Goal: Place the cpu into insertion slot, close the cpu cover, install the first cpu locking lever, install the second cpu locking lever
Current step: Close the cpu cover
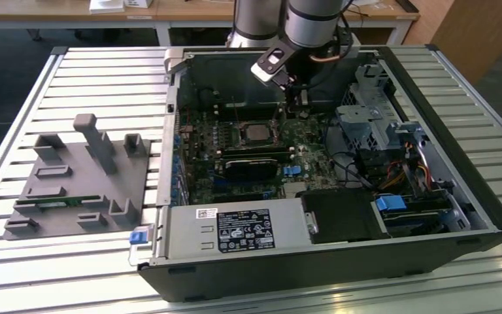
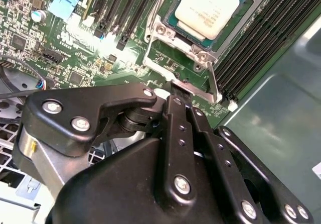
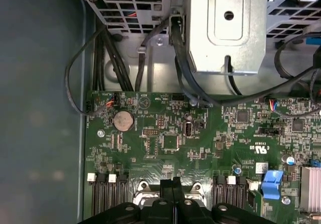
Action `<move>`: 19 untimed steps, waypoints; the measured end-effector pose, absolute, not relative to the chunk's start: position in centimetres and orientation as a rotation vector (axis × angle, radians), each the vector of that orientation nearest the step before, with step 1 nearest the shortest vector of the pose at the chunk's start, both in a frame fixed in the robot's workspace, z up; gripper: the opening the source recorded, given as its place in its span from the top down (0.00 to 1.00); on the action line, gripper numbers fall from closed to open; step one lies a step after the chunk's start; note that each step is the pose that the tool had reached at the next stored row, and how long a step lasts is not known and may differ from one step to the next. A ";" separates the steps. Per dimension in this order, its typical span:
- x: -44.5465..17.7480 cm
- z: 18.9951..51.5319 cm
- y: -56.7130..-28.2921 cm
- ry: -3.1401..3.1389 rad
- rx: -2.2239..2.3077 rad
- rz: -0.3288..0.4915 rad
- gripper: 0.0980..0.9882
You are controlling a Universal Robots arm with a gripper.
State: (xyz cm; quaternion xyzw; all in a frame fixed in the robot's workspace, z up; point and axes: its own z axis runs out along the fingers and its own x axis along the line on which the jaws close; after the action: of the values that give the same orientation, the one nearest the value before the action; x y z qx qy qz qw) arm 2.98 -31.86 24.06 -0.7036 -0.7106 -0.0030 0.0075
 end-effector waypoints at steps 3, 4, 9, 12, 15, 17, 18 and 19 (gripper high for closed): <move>2.7 24.0 -31.9 -2.222 -2.200 -0.009 0.99; 2.7 24.0 -31.9 -2.222 -2.200 -0.009 0.99; 2.2 23.9 -31.9 -2.222 -2.200 -0.009 0.99; 2.0 23.9 -31.9 -2.222 -2.200 -0.009 0.99; 1.8 23.8 -31.9 -2.222 -2.200 -0.009 0.99; 1.6 23.8 -31.9 -2.222 -2.200 -0.009 0.99; 1.5 23.8 -31.9 -2.222 -2.200 -0.009 0.99; 1.4 23.8 -31.9 -2.222 -2.200 -0.009 0.99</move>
State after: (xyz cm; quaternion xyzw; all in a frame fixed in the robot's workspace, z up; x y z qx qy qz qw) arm 1.44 -31.86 23.76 -0.7036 -0.7105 -0.0030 0.0075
